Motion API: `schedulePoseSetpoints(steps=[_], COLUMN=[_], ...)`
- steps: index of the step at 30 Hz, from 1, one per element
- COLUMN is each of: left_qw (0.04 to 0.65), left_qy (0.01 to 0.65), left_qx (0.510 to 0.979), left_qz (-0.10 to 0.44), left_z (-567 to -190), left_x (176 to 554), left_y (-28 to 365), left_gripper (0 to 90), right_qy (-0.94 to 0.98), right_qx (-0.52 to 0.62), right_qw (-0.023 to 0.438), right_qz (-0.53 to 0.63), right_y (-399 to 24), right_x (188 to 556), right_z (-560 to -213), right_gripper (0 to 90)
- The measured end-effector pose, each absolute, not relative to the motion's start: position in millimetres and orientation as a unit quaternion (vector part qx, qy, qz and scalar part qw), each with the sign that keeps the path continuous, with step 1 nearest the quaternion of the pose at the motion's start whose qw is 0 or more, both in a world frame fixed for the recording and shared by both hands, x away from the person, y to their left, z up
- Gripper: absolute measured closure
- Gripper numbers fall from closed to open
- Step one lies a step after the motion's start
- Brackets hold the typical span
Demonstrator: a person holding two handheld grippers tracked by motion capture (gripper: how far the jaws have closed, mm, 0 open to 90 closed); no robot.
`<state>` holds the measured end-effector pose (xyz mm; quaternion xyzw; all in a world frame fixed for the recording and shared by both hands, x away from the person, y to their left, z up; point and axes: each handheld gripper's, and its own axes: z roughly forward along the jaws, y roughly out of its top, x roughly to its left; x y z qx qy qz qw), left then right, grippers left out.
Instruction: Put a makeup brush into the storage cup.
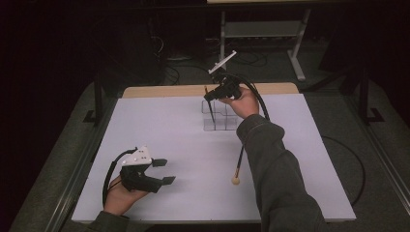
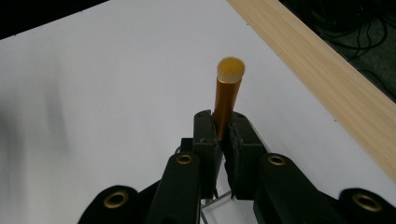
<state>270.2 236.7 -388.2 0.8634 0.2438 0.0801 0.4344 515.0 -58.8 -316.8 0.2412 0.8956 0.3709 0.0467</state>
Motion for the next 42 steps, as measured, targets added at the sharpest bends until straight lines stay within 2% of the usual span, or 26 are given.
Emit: schedulePoseSetpoints(steps=[7,12,42], left_qw=[0.435,0.432,0.428], left_qy=[0.244,0.243,0.247], left_qx=[0.863,0.865,0.866], left_qz=[0.08,0.078,0.076], left_z=[-388,-389,-391], left_x=[270,270,271], left_y=[237,236,233], left_gripper=[31.8,31.8,31.3], right_qy=[0.898,0.897,0.891], right_qx=[0.244,0.253,0.252], right_qw=[0.046,0.046,0.04], right_qz=[0.363,0.359,0.375], right_y=[-58,-57,-82], right_x=[515,515,491], right_z=[-321,-326,-332], right_gripper=[81.5,69.1,66.0])
